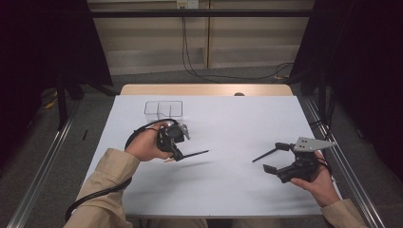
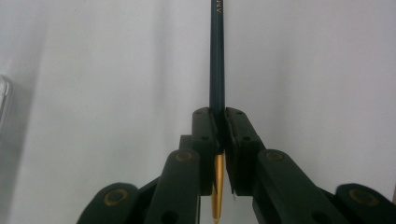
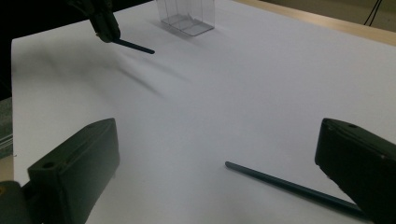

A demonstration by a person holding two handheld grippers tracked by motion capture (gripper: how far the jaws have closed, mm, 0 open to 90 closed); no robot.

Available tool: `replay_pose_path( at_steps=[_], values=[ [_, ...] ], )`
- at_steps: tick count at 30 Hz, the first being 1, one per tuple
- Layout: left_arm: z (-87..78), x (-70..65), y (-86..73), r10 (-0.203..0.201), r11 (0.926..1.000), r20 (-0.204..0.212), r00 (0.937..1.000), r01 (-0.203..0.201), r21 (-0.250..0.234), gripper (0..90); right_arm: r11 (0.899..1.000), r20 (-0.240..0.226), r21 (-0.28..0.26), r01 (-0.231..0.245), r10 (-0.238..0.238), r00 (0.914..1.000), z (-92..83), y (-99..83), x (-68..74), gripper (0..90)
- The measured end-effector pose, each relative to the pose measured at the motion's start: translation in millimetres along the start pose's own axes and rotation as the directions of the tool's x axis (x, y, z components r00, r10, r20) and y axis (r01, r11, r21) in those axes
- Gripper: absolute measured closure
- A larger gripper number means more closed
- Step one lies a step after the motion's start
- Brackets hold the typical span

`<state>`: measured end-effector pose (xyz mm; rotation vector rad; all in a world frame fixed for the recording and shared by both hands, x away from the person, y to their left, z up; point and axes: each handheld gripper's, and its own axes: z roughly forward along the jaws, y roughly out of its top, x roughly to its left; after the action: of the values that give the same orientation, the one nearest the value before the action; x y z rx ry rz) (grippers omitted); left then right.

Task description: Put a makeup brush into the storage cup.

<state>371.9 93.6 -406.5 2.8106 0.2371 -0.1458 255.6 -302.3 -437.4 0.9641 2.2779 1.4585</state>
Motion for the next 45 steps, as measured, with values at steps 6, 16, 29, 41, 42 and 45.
replay_pose_path(
  at_steps=[6, 16, 29, 41, 42, 45],
  values=[
    [1.6, -4.6, 8.6, 0.026, 0.9997, 0.01, 0.9996, -0.026, 0.004, 83.4, 0.997, -0.049, 0.069, 0.018, -0.015, 0.9987, 13.1, 7.9, 1.1, 0.0],
    [3.0, -12.3, 24.2, 0.084, 0.9964, 0.024, 0.9962, -0.084, 0.004, 83.4, 0.98, -0.085, 0.196, 0.029, -0.013, 0.9963, 33.8, 24.0, 1.6, 1.2],
    [5.0, -14.4, 29.1, 0.081, 0.9952, 0.037, 0.996, -0.079, -0.059, 83.4, 0.96, -0.143, 0.267, 0.087, -0.049, 0.9885, 58.4, 44.3, 6.8, 3.7],
    [9.5, -15.9, 32.1, 0.099, 0.9836, 0.045, 0.9941, -0.091, -0.156, 83.4, 0.942, -0.214, 0.285, 0.178, -0.118, 0.9698, 75.5, 63.0, 13.1, 14.9],
    [9.9, -15.9, 32.8, 0.106, 0.983, 0.045, 0.9934, -0.098, -0.155, 83.4, 0.94, -0.223, 0.291, 0.178, -0.115, 0.968, 76.6, 64.2, 14.1, 18.8],
    [12.7, -17.4, 36.1, 0.11, 0.982, 0.049, 0.9927, -0.101, -0.159, 83.4, 0.933, -0.246, 0.296, 0.206, -0.134, 0.96, 80.9, 66.7, 14.7, 26.2]
  ],
)
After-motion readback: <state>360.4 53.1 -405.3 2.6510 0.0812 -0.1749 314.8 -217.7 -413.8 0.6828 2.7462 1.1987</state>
